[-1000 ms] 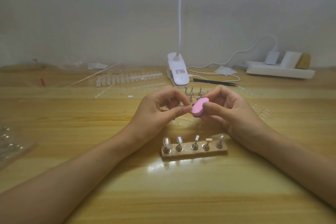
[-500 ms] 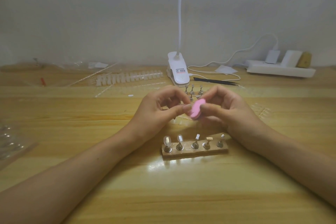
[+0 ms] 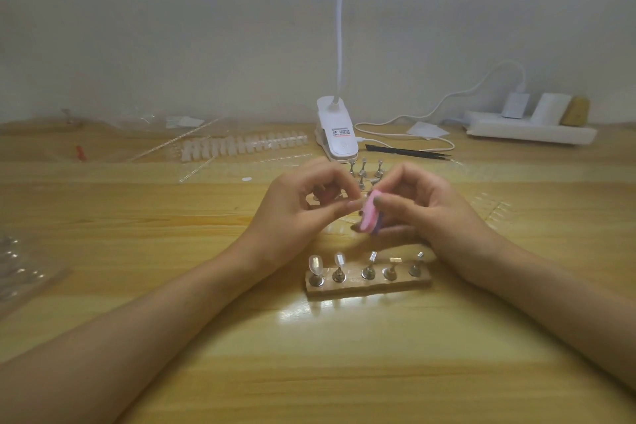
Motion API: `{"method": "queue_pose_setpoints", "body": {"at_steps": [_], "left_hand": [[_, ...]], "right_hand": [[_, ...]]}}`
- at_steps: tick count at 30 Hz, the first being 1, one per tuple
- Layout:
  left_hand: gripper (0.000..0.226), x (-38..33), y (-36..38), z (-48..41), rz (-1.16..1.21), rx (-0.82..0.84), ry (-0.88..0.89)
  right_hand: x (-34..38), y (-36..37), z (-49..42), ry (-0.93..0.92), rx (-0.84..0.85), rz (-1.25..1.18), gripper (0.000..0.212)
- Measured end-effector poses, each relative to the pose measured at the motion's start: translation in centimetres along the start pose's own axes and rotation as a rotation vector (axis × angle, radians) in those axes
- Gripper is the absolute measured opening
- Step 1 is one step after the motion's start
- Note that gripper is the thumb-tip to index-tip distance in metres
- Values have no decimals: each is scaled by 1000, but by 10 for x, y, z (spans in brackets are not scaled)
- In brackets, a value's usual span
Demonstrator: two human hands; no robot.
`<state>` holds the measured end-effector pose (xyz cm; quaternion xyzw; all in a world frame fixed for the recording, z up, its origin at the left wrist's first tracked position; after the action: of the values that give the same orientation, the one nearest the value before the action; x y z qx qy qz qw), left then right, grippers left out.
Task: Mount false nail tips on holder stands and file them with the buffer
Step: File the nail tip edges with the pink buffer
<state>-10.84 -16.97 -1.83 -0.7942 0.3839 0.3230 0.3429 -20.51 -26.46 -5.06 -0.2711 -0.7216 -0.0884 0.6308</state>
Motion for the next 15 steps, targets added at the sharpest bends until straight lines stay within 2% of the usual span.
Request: {"method": "queue_pose_setpoints", "body": {"at_steps": [2, 4, 6, 10, 13, 15], "left_hand": [[9, 1, 0, 0, 10, 4, -8], [7, 2, -1, -1, 32, 0, -23], [6, 3, 1, 0, 40, 20, -32], [8, 3, 5, 0, 46, 47, -32], [7, 4, -1, 0, 39, -6, -31], [7, 4, 1, 0, 53, 14, -41]], "right_hand": [[-3, -13, 0, 15, -114, -93, 27], [-3, -10, -1, 23, -84, -104, 28], [-1, -1, -1, -4, -3, -7, 27], [-3, -15, -1, 5, -124, -97, 25], [-2, -1, 0, 6, 9, -6, 27], [0, 1, 0, -17, 8, 25, 25]]}}
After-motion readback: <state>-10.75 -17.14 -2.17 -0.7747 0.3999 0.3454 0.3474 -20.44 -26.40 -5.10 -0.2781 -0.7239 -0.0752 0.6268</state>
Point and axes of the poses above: each hand's wrist, its own z-axis away from the middle knuckle, its own y-axis out of the palm, x = y × z, the point moved 9 cm from there along -z, towards the middle knuckle, and after that the axes turned 10 degrees about z, right-handed, at the moved point
